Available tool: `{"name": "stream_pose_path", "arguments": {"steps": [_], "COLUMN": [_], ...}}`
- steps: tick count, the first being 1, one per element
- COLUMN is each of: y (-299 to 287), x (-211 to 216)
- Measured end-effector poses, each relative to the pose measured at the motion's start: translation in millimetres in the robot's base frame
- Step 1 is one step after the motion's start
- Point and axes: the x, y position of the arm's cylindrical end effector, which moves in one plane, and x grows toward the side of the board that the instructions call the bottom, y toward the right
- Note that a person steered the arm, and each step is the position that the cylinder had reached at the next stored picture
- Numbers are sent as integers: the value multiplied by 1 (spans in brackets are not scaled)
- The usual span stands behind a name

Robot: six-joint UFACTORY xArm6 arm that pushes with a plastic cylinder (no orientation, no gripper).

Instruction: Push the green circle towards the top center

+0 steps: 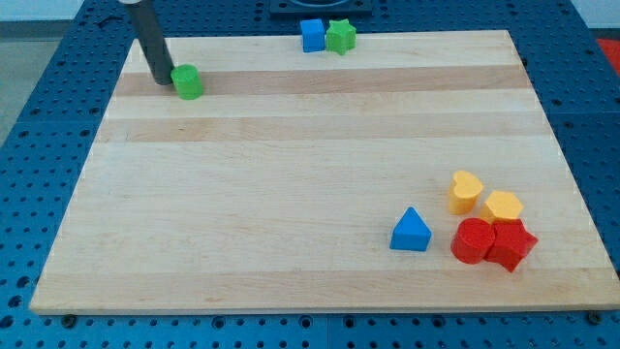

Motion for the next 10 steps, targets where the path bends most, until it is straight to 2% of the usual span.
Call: {"name": "stream_pose_path", "arguments": {"steps": [3, 5, 8, 10], "y": [13, 47, 89, 132], "x": [47, -10, 18, 10]}}
